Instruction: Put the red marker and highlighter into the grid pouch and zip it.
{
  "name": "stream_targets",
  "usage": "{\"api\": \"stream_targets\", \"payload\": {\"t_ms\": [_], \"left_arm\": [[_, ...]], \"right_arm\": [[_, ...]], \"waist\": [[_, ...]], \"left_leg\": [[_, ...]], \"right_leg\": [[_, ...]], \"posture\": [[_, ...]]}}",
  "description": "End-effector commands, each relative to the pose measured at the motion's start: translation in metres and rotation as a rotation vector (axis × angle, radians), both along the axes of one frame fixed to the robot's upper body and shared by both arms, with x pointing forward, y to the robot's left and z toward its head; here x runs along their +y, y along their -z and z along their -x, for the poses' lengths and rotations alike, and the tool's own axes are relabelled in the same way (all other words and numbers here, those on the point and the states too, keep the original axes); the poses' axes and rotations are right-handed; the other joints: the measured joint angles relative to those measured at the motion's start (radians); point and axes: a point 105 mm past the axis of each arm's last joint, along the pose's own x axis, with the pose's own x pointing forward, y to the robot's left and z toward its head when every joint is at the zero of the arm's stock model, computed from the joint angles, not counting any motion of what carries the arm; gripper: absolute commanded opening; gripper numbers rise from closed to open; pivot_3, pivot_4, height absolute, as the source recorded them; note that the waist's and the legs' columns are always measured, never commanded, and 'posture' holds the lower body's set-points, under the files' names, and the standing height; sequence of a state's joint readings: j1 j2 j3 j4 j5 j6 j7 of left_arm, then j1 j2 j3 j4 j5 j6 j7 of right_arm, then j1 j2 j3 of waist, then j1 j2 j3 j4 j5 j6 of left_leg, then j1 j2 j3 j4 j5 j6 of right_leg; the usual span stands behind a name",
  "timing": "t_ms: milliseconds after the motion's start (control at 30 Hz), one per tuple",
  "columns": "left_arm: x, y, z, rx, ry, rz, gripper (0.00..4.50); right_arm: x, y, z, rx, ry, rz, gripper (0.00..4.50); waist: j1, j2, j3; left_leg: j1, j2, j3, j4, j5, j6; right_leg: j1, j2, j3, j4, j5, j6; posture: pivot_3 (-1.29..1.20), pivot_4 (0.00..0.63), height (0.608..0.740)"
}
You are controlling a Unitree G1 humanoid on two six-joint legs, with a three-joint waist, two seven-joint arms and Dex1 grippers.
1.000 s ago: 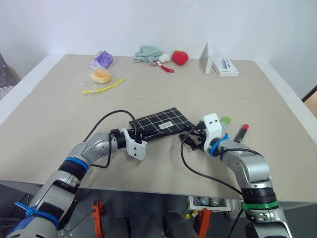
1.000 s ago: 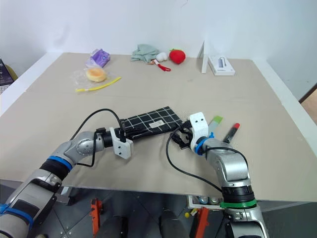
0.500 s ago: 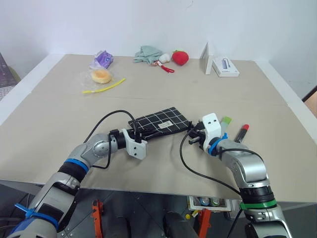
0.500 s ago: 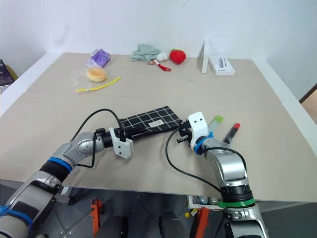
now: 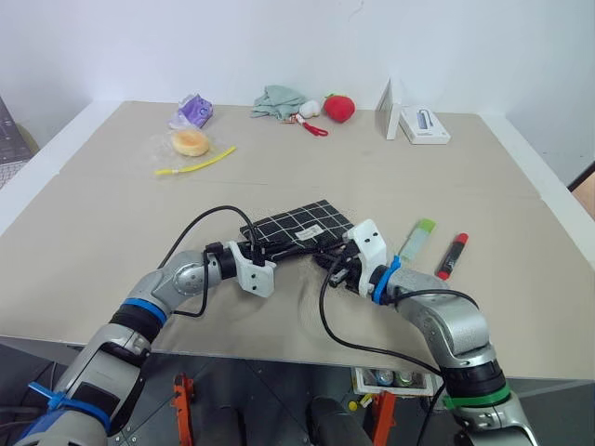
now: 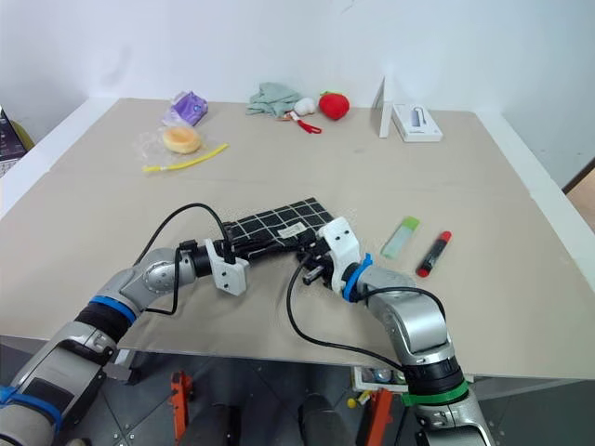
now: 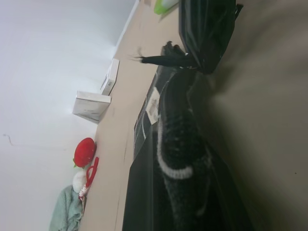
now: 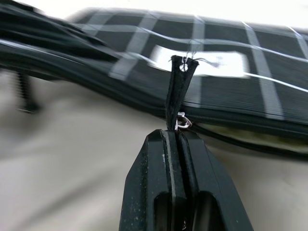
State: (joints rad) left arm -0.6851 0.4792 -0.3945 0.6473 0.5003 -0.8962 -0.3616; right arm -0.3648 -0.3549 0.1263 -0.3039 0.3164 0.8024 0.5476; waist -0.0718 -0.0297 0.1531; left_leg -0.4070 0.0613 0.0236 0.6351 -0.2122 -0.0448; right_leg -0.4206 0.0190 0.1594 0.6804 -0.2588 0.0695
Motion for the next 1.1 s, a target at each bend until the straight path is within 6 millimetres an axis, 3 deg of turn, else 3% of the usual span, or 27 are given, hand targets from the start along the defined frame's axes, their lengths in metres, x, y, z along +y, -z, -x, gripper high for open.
{"api": "stream_targets", "payload": {"t_ms": [33,167,300,400,500,600,633,733,900,967,1100], "left_arm": [[-0.008,0.012,0.007,0.031,0.028,-0.017,0.0],[-0.009,0.012,0.007,0.032,0.029,-0.015,0.0],[-0.01,0.011,0.007,0.036,0.03,-0.005,0.0],[-0.009,0.008,0.007,0.058,0.027,0.029,0.0],[-0.009,0.005,0.007,0.079,0.026,0.054,0.0],[-0.007,0.001,0.008,0.111,0.025,0.092,0.0],[-0.006,-0.001,0.007,0.123,0.023,0.106,0.0],[-0.007,-0.007,0.007,0.145,0.025,0.139,0.0],[-0.01,-0.012,0.006,0.159,0.038,0.157,0.0],[-0.012,-0.013,0.005,0.164,0.043,0.165,0.0],[-0.014,-0.017,0.004,0.175,0.047,0.188,0.0]], "right_arm": [[0.024,-0.027,0.02,-0.089,-0.153,-0.076,0.02],[0.032,-0.031,0.029,-0.095,-0.218,-0.076,0.02],[0.02,-0.031,0.019,-0.104,-0.149,-0.061,0.02],[0.001,-0.043,0.01,-0.135,-0.074,-0.095,1.09],[-0.015,-0.057,0.006,-0.166,-0.017,-0.146,2.54],[-0.052,-0.079,-0.005,-0.229,0.158,-0.21,4.09],[-0.072,-0.086,-0.01,-0.255,0.262,-0.217,4.35],[-0.131,-0.095,-0.021,-0.33,0.642,-0.125,4.46],[-0.193,-0.089,-0.018,-0.333,1.094,-0.03,4.46],[-0.208,-0.077,-0.013,-0.284,1.216,-0.012,4.46],[-0.213,-0.058,-0.008,-0.198,1.285,0.01,4.46]], "waist": [[0.0,0.0,0.0],[0.0,0.0,0.0],[0.0,0.0,0.0],[0.0,0.0,0.0],[0.0,-0.001,0.001],[-0.001,-0.001,0.001],[-0.001,-0.001,0.001],[-0.001,-0.001,0.001],[-0.001,-0.001,0.001],[-0.001,-0.001,0.001],[-0.003,-0.001,0.001]], "left_leg": [[0.0,0.0,0.0,0.0,0.0,0.0],[-0.001,-0.001,-0.001,0.0,0.0,0.0],[-0.001,-0.002,-0.001,0.0,0.0,0.0],[-0.001,-0.003,-0.001,0.0,0.0,0.0],[-0.002,-0.003,-0.001,0.0,0.0,0.0],[-0.002,-0.003,-0.001,-0.001,-0.001,0.0],[-0.002,-0.003,-0.002,-0.001,-0.001,0.001],[-0.004,-0.004,-0.003,-0.002,-0.001,0.0],[-0.005,-0.005,-0.005,-0.003,-0.001,0.001],[-0.005,-0.005,-0.005,-0.004,-0.001,0.001],[-0.006,-0.006,-0.005,-0.004,-0.001,0.001]], "right_leg": [[0.0,0.0,0.0,0.0,0.0,0.0],[0.0,-0.001,0.0,0.0,0.0,0.0],[0.0,-0.002,-0.001,-0.001,-0.001,0.001],[0.0,-0.003,-0.001,-0.001,-0.001,0.002],[0.0,-0.003,-0.001,-0.001,-0.002,0.002],[0.0,-0.003,-0.001,-0.001,-0.002,0.002],[0.0,-0.003,-0.002,-0.001,-0.002,0.002],[-0.001,-0.004,-0.003,-0.001,-0.003,0.002],[-0.003,-0.004,-0.004,-0.001,-0.005,0.001],[-0.003,-0.004,-0.004,-0.001,-0.005,0.001],[-0.003,-0.005,-0.004,-0.001,-0.005,0.001]], "posture": [[0.0,0.15,0.73],[0.0,0.15,0.73],[0.0,0.15,0.73],[0.0,0.15,0.73],[0.0,0.15,0.73],[0.0,0.15,0.73],[0.0,0.15,0.73],[0.0,0.15,0.73],[0.0,0.15,0.73],[0.0,0.15,0.73],[0.0,0.15,0.73]]}}
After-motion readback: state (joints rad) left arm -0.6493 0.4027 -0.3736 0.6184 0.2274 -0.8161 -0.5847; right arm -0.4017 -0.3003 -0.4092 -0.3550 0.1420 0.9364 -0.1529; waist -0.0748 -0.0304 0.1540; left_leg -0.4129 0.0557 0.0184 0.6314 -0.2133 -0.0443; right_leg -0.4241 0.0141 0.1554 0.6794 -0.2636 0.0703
